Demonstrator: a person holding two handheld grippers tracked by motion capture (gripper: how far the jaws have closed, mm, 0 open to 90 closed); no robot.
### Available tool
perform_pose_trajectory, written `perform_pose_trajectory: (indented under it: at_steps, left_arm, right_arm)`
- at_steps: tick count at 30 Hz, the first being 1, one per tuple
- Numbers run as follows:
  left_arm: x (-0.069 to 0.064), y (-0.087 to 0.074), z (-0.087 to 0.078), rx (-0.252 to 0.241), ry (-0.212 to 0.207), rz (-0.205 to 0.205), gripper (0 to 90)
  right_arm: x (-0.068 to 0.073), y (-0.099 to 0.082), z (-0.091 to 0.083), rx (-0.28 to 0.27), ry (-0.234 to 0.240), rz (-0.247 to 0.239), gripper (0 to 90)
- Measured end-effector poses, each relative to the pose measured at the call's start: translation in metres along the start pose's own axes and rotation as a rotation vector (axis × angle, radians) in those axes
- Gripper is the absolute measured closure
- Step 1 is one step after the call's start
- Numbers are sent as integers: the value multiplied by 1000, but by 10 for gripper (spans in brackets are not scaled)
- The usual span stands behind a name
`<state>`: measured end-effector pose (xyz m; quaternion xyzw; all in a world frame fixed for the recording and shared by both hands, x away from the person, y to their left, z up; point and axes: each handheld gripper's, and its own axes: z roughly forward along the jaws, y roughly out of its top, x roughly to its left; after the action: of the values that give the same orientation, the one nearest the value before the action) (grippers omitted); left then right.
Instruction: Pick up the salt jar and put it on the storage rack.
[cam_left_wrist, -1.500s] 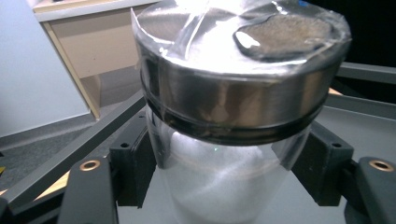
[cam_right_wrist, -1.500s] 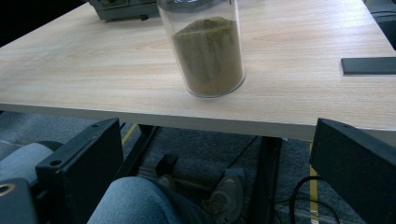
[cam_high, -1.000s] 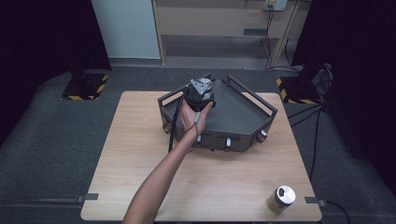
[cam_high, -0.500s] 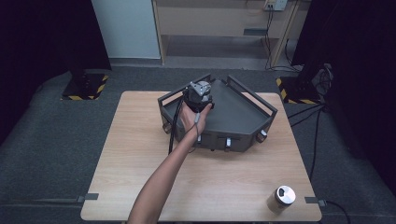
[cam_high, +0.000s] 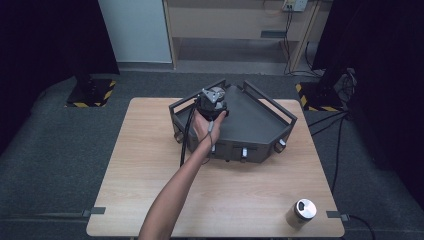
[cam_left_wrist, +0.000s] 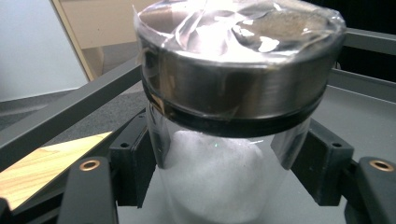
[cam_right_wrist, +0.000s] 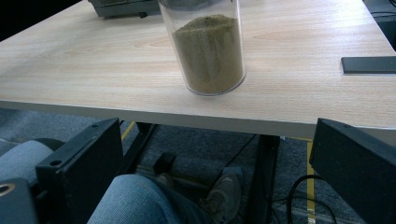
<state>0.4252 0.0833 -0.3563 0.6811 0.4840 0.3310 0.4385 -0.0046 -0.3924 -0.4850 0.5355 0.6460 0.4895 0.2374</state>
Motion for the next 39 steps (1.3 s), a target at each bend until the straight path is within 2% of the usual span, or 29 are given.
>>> perform_pose_trajectory:
  at_steps: [24,30,31,33,36,39]
  left_arm:
    - [-2,0,1,1,9,-13,298]
    - [-3,1,1,1,12,-1,295]
    - [-4,1,0,-7,14,-2,276]
    - [-5,1,-2,-22,22,-14,171]
    - [-11,1,-7,-34,41,17,99]
    - [-14,2,-10,-36,45,28,71]
  right_arm:
    - [0,0,0,-4,11,-6,32]
    - [0,0,0,-3,13,-5,32]
    - [0,0,0,-3,13,-4,33]
    - [1,0,0,-3,13,-4,33]
    - [1,1,0,-2,16,-5,33]
    - [1,1,0,-1,21,-8,33]
